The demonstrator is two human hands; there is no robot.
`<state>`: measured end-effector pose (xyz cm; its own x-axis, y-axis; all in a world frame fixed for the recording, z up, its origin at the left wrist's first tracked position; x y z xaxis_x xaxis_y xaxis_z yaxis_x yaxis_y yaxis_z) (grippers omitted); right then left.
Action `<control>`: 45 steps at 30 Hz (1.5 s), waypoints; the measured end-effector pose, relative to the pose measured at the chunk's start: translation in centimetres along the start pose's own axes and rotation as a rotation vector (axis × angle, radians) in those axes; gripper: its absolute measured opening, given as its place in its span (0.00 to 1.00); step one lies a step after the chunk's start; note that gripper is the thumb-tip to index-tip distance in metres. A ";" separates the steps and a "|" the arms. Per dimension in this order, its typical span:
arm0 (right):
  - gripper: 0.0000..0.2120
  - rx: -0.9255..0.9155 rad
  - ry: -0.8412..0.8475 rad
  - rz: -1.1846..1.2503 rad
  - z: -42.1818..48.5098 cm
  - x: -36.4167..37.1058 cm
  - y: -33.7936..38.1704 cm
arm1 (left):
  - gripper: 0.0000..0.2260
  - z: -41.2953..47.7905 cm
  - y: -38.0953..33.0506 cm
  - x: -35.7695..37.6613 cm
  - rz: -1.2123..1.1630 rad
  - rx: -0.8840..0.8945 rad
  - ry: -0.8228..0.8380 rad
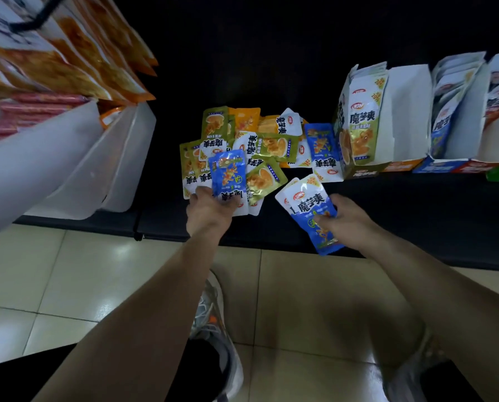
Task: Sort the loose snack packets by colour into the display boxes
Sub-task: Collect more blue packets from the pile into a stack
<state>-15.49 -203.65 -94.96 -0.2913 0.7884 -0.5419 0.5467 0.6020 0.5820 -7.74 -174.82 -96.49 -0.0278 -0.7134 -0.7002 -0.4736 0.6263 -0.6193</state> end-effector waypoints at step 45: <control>0.11 0.068 0.128 0.157 0.4 0.6 0.2 | 0.31 0.7 0.3 0.3 -0.018 0.012 0.061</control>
<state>-15.25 -203.08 -95.36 -0.2930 0.8841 -0.3641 0.6435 0.4640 0.6088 -7.28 -174.61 -97.17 -0.0729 -0.7422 -0.6662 -0.4640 0.6166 -0.6361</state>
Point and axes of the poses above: each hand's wrist, its own z-axis towards the middle knuckle, its own x-axis out of the palm, y = z × x, the point moved 6 cm from there along z, towards the middle knuckle, and after that the axes turned 12 degrees about -z, right-handed, at the moved point
